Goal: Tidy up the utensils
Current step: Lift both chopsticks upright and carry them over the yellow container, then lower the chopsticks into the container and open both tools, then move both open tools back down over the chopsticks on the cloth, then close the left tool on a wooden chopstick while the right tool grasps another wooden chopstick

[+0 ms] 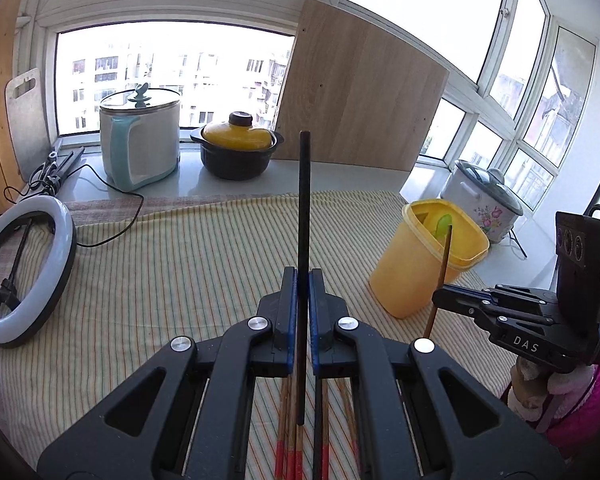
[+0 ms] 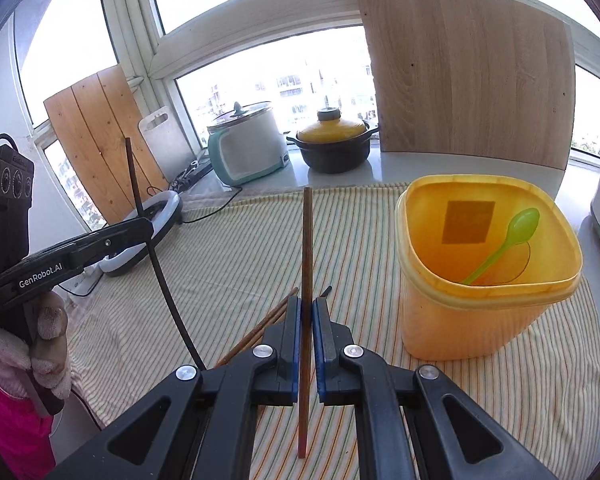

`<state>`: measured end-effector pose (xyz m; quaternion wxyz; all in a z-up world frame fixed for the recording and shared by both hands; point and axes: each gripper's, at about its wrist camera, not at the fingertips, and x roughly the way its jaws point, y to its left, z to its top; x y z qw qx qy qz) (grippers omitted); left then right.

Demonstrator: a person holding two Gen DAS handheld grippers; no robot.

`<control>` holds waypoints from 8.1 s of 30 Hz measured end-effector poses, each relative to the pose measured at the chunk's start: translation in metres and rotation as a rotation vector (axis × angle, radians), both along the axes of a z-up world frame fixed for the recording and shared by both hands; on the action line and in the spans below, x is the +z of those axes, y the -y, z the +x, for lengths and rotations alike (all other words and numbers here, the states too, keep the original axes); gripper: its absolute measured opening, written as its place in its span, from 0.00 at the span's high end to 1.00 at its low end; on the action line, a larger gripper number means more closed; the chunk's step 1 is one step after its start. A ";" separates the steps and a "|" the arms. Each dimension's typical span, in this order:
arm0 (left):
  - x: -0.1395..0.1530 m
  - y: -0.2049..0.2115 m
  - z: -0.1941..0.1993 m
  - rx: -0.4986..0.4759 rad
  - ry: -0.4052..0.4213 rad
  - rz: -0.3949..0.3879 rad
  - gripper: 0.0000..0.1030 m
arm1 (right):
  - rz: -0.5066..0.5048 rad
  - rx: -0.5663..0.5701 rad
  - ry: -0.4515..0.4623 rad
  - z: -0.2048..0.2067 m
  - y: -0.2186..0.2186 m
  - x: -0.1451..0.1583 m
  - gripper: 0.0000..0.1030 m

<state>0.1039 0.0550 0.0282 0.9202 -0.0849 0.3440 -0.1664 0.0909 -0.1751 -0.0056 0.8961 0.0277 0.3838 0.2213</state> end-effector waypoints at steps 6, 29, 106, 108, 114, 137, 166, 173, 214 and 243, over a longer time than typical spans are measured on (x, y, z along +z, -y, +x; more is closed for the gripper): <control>0.017 0.013 -0.009 -0.010 0.051 -0.013 0.97 | 0.003 -0.005 0.071 -0.006 0.008 0.016 0.97; 0.073 0.056 -0.010 -0.072 0.190 -0.073 0.97 | 0.049 -0.027 0.267 -0.019 0.040 0.091 0.97; 0.031 0.169 0.073 -0.156 0.087 -0.049 0.73 | 0.011 -0.263 0.192 0.019 0.127 0.055 0.73; 0.032 0.165 0.071 -0.153 0.085 -0.057 0.73 | 0.008 -0.263 0.192 0.017 0.126 0.056 0.73; 0.031 0.149 0.064 -0.129 0.084 -0.058 0.73 | 0.011 -0.277 0.197 0.011 0.125 0.057 0.70; -0.007 0.051 0.034 -0.013 0.003 0.025 0.73 | 0.024 -0.153 0.221 -0.028 0.067 0.064 0.50; -0.120 0.026 0.024 -0.113 -0.317 0.122 0.80 | -0.035 -0.039 -0.167 -0.009 -0.005 -0.066 0.52; -0.134 0.034 0.031 -0.139 -0.356 0.187 0.87 | -0.035 -0.033 -0.213 -0.004 -0.012 -0.078 0.61; -0.144 0.048 0.047 -0.151 -0.379 0.310 0.95 | -0.106 -0.025 -0.445 0.051 -0.063 -0.118 0.83; -0.116 0.023 0.045 -0.073 -0.327 0.191 0.96 | -0.102 0.018 -0.406 0.055 -0.061 -0.101 0.96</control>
